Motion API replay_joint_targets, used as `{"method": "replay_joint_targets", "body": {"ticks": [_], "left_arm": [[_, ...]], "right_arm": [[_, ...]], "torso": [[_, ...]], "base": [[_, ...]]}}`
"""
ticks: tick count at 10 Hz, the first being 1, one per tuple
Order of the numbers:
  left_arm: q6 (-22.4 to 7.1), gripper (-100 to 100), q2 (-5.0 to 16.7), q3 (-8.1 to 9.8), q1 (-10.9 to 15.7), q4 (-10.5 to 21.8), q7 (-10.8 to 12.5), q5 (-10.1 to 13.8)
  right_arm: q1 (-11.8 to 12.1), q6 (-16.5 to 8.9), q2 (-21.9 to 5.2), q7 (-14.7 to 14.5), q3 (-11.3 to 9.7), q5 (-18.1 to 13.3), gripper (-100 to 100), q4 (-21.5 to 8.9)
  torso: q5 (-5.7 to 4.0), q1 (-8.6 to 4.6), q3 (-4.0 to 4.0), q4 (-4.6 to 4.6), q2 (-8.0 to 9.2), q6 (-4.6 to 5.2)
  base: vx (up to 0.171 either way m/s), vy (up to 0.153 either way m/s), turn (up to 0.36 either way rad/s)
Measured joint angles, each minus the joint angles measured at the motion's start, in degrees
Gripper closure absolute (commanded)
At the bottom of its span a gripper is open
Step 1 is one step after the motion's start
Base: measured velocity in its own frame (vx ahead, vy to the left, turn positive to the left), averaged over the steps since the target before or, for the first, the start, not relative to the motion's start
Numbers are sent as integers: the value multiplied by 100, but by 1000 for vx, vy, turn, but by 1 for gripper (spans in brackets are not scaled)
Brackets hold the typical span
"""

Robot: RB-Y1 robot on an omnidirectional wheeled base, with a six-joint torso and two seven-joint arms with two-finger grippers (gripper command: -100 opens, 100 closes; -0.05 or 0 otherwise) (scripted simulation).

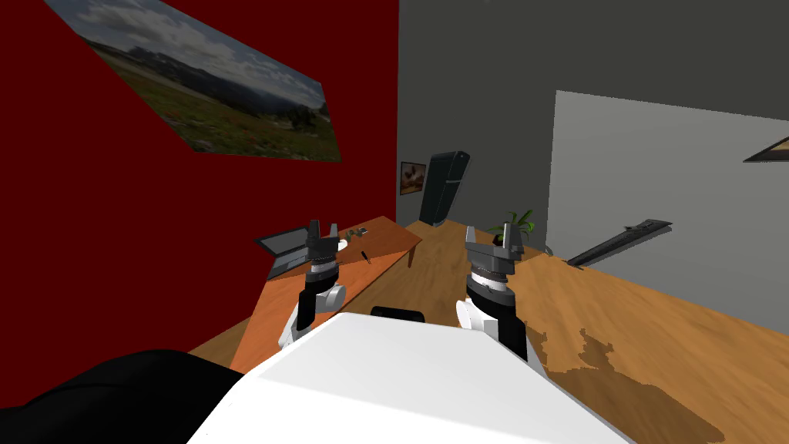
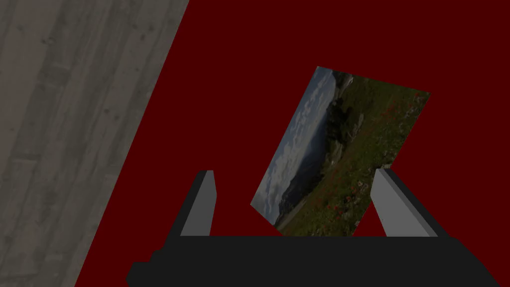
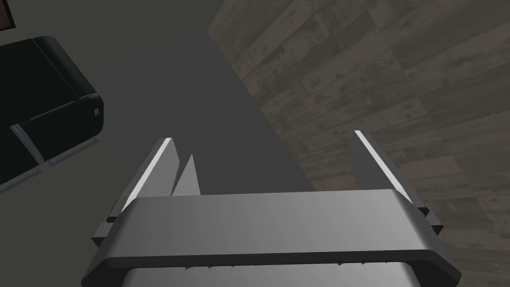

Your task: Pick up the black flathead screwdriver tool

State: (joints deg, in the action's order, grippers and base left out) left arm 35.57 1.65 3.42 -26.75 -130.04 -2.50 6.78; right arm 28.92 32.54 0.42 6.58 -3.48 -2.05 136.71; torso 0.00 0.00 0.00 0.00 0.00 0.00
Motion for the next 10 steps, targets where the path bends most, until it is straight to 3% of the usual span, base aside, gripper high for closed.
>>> {"method": "replay_joint_targets", "body": {"ticks": [4, 7, 9, 10], "left_arm": [[-284, -100, 430, -176, -24, 254, 68, 100], [-757, -100, 890, -340, 18, 462, 147, 219], [-1036, -100, 1167, -568, 84, 786, 162, 253], [-1075, -100, 1297, -594, 46, 866, 196, 285]], "right_arm": [[-1, 0, 0, 0, 0, 0, 0, 0], [0, 0, 0, 0, 0, 0, 0, 0], [0, 0, 0, 0, 0, 0, 0, 0], [0, 0, 0, 0, 0, 0, 0, 0]], "torso": [[-1, -3, 8, 3, 14, 1], [0, 0, 6, 2, 10, 1], [0, 1, 4, 2, 8, 1], [0, 2, 4, 2, 7, -2]], "base": [[-39, -14, -71], [-26, -7, -117], [-19, -2, -95], [-11, -7, -96]]}}
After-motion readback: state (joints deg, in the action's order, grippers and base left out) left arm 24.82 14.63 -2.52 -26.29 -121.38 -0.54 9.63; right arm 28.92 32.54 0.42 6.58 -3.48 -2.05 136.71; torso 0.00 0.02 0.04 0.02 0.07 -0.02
